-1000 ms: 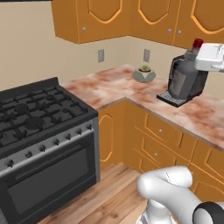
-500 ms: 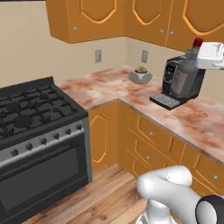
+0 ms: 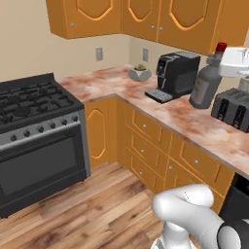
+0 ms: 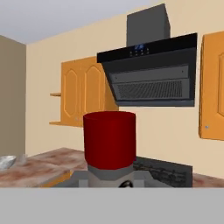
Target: There is a bowl on the dining counter. Grab a lemon wedge from the fridge and place it in the bowl. Then get the liquor bottle and glass cup from the cabinet and place them next to the bowl.
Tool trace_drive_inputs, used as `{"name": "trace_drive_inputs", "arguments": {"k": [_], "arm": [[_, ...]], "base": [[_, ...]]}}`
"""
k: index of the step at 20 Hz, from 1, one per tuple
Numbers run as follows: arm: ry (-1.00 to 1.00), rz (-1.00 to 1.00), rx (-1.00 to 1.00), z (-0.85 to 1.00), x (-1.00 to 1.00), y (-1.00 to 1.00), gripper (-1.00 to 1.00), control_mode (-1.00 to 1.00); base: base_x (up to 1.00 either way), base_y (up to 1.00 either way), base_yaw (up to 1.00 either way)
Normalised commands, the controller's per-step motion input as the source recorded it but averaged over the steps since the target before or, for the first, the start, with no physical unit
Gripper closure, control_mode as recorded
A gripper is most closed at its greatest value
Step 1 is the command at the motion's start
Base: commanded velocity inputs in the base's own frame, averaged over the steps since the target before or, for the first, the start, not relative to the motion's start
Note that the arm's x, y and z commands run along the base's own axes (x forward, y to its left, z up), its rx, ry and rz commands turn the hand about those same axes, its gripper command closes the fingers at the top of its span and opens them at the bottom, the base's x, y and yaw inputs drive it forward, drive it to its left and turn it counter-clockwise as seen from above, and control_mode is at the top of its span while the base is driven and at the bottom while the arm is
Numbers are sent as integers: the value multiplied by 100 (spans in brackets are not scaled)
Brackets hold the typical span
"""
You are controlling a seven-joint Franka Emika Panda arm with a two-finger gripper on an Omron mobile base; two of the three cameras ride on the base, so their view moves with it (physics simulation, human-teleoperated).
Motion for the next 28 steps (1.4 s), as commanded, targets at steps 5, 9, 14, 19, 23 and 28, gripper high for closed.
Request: {"name": "trace_drive_inputs", "arguments": {"k": [5,9,14,19,23,28], "arm": [[0,0,0,0,0,0,100,100],[0,0,0,0,0,0,100,100],[0,0,0,0,0,0,100,100],[0,0,0,0,0,0,100,100],[0,0,0,0,0,0,100,100],[0,0,0,0,0,0,100,100]], "base": [[-98,50,3],[-75,93,5],[-73,97,5],[-92,88,5],[-100,68,3],[-100,52,2]]}}
